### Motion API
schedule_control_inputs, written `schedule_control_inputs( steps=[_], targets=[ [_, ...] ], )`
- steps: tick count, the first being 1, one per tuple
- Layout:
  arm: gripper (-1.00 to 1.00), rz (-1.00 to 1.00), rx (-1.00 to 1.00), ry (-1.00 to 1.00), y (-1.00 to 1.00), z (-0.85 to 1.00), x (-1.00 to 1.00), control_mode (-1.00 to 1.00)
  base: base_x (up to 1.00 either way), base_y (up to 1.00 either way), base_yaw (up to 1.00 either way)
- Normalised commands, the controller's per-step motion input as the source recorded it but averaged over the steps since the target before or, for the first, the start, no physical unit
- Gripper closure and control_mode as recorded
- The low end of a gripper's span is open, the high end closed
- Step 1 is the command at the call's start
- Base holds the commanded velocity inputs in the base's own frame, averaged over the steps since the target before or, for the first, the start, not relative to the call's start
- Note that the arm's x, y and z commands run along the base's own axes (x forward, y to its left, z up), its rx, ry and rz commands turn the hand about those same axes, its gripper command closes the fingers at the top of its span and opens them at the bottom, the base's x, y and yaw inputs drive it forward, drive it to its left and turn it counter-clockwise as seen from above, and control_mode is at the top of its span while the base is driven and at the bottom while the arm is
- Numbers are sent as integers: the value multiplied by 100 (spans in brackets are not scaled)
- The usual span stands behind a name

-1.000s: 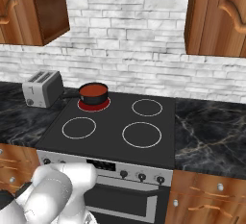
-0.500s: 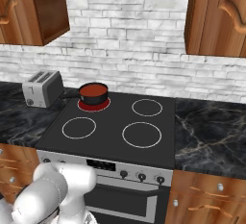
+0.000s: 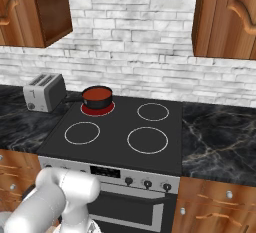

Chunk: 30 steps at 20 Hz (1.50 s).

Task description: Wait until the marinara sauce is simmered to a deep red color and then turn off the stove.

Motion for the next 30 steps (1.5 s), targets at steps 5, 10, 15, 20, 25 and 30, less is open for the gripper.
schedule_control_inputs(
  steps=[5, 10, 15, 20, 25, 30],
  targets=[
    [-100, 0, -1, 5, 0, -17, 27, -100, 0, 0, 0],
    [-100, 3, -8, 6, 0, -50, 4, -100, 0, 0, 0],
    [-100, 6, -7, 1, -9, -29, -21, -100, 0, 0, 0],
    [-100, 0, 0, 0, -2, 0, 0, -100, 0, 0, 0],
    [-100, 0, 0, 1, -11, -6, 11, -100, 0, 0, 0],
    [-100, 0, 0, 8, -23, -27, 8, -100, 0, 0, 0]
  ],
)
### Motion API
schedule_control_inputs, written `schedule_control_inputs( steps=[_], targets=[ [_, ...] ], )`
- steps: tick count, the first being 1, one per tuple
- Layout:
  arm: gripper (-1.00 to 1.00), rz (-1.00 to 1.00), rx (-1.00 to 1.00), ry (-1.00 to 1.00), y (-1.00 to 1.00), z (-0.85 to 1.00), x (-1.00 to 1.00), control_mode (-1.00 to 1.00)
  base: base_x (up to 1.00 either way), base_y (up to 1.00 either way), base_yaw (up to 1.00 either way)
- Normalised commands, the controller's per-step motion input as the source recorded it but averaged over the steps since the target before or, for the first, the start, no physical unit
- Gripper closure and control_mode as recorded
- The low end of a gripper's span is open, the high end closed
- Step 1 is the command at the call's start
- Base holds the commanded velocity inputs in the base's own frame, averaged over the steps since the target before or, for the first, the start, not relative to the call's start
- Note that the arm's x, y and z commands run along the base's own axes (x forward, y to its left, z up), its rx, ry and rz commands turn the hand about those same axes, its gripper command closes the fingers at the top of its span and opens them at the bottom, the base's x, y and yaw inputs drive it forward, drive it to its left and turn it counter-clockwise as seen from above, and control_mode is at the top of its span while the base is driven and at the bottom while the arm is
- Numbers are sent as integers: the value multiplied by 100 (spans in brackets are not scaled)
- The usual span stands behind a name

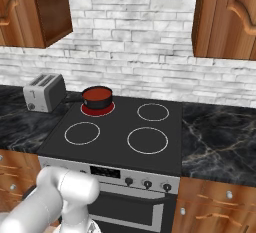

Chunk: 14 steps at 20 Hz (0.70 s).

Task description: Wait until the marinara sauce is simmered to a deep red color and then turn off the stove.

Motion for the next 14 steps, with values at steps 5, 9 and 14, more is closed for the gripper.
schedule_control_inputs(
  steps=[5, 9, 14],
  targets=[
    [-100, -2, 0, 10, -19, -24, 19, -100, 0, 0, 0],
    [-100, -1, 1, 6, -19, 0, 29, -100, 0, 0, 0],
    [-100, 0, 9, 2, -29, 1, 19, -100, 0, 0, 0]
  ],
)
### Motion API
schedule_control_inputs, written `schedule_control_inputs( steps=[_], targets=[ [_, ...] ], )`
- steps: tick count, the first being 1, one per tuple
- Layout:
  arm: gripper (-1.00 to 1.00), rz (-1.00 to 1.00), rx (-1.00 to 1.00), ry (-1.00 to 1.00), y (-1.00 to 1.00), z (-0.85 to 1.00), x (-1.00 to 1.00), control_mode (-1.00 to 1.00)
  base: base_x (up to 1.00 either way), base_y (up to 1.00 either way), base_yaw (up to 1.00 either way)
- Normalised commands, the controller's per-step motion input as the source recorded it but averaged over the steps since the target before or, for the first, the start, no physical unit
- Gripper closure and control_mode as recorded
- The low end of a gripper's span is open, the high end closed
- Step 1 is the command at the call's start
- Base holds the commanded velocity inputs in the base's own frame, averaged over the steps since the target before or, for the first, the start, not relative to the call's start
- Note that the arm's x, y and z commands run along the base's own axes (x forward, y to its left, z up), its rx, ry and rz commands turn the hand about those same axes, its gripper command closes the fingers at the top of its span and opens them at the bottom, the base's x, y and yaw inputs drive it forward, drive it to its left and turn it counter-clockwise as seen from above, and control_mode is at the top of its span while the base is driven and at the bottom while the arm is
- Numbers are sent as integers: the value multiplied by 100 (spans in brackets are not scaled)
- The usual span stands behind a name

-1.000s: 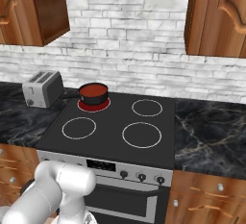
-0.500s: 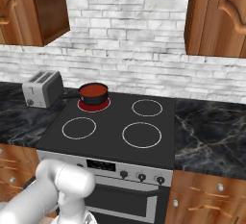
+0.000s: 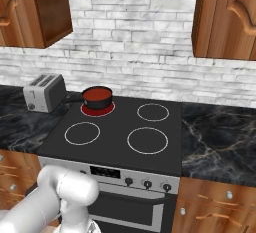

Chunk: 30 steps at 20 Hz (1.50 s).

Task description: Wait until the marinara sauce is simmered to a deep red color and then turn off the stove.

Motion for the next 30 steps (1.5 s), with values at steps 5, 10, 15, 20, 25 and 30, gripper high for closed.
schedule_control_inputs(
  steps=[5, 10, 15, 20, 25, 30],
  targets=[
    [-100, -7, 18, 0, -55, 17, 3, -100, 0, 0, 0],
    [-100, -3, 18, 0, -36, 40, 17, -100, 0, 0, 0],
    [-100, 0, 11, -2, -14, 37, 2, -100, 0, 0, 0],
    [-100, 0, 3, -3, -2, 23, 0, -100, 0, 0, 0],
    [-100, 0, 0, 3, -4, -9, 17, -100, 0, 0, 0],
    [-100, 0, 0, 6, -6, -14, 20, -100, 0, 0, 0]
  ],
)
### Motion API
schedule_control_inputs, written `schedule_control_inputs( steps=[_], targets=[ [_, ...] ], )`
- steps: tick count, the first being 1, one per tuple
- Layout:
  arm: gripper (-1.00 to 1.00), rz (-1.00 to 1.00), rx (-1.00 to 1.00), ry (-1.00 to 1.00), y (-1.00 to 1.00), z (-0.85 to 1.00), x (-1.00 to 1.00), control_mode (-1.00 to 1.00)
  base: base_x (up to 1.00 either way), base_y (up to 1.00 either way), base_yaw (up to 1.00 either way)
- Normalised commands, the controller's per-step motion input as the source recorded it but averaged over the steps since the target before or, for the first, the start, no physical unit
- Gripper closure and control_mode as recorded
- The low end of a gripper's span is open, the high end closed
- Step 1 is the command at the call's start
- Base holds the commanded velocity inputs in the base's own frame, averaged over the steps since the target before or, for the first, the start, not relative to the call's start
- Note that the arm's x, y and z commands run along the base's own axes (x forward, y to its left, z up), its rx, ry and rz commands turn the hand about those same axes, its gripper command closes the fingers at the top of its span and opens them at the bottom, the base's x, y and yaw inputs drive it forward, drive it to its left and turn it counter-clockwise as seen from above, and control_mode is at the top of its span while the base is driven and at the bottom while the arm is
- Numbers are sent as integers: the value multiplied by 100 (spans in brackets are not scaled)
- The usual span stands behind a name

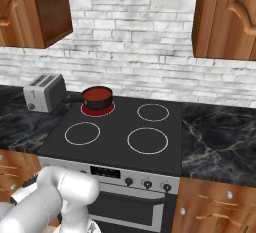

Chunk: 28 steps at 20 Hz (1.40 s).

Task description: Wait until the marinara sauce is simmered to a deep red color and then turn off the stove.

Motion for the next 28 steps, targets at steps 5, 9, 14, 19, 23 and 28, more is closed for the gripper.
schedule_control_inputs(
  steps=[5, 9, 14, 19, 23, 28],
  targets=[
    [-100, 0, 1, 2, -38, -14, 0, -100, 0, 0, 0],
    [-100, 0, 0, 1, -11, 0, 0, -100, 0, 0, 0],
    [-100, -2, 5, 0, -50, -6, 1, -100, 0, 0, 0],
    [-100, -6, 10, 0, -54, 0, 18, -100, 0, 0, 0],
    [-100, -1, 4, 4, -11, 0, 28, -100, 0, 0, 0],
    [-100, 0, 1, 0, -1, 11, 1, -100, 0, 0, 0]
  ],
)
